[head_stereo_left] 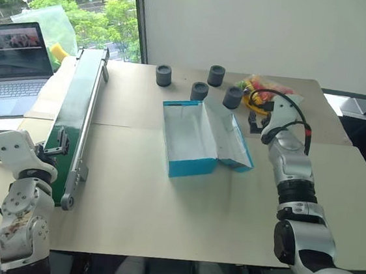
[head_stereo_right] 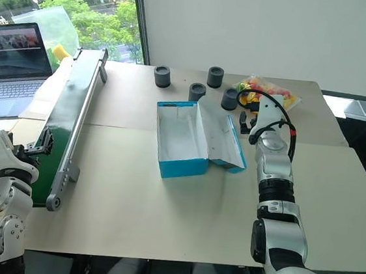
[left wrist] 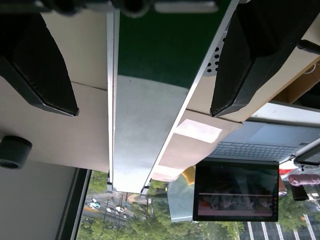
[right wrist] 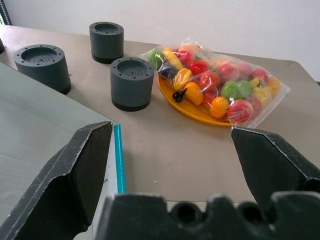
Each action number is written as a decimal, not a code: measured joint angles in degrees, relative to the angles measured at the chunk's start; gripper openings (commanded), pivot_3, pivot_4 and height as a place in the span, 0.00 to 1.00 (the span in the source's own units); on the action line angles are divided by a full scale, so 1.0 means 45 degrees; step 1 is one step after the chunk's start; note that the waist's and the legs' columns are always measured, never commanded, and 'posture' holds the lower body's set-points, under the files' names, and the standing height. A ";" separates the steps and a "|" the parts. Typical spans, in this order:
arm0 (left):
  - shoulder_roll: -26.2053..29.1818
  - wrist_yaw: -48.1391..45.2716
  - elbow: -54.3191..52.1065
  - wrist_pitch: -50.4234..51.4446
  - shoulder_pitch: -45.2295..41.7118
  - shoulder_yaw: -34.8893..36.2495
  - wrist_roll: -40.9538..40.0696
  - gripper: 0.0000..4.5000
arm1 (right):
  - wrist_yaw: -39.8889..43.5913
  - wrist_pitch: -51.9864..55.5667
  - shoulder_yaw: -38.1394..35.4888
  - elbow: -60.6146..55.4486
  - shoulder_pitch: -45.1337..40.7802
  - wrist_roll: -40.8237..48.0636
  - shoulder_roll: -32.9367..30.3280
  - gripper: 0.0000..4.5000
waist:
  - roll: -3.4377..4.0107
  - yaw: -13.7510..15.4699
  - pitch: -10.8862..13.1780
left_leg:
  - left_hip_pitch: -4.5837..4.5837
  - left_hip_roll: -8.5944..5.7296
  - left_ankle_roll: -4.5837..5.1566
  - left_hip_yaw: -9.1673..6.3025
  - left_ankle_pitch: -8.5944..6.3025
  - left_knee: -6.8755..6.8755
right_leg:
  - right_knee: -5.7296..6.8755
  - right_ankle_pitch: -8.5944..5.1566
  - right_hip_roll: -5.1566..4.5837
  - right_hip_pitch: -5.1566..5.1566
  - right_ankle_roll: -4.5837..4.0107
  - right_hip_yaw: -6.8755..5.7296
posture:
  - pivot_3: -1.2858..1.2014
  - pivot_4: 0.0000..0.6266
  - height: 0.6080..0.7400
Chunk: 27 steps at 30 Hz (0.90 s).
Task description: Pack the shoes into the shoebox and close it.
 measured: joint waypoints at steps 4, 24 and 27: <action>0.0084 -0.0043 0.0294 0.0025 -0.0058 -0.0499 0.0336 1.00 | -0.0345 0.0043 -0.0042 0.0152 0.0000 -0.0050 -0.0088 0.99 | 0.0000 0.0030 0.0000 | 0.0003 -0.0004 0.0000 0.0000 0.0000 0.0000 | 0.0001 0.0000 -0.0002 0.0003 0.0000 -0.0001 | 0.52 0.24 1.00; 0.0522 -0.0632 0.0855 0.1352 -0.0118 -0.0855 -0.0108 1.00 | 0.9206 0.5484 0.5656 -1.0540 0.2030 0.4948 0.0330 0.99 | -0.0040 0.0238 -0.0021 | -0.0060 0.0012 -0.0007 -0.0049 0.0003 0.0032 | 0.0065 0.0028 0.0015 -0.0137 -0.0006 0.0033 | 0.52 0.24 1.00; 0.1138 -0.0881 0.0853 0.1828 -0.0134 -0.0730 -0.0194 1.00 | 0.7602 0.5780 0.6188 -1.0842 0.2311 0.3877 0.0711 0.99 | -0.0041 0.0272 -0.0022 | -0.0062 0.0005 -0.0010 -0.0048 0.0005 0.0032 | 0.0061 0.0028 0.0010 -0.0135 -0.0006 0.0034 | 0.52 0.24 1.00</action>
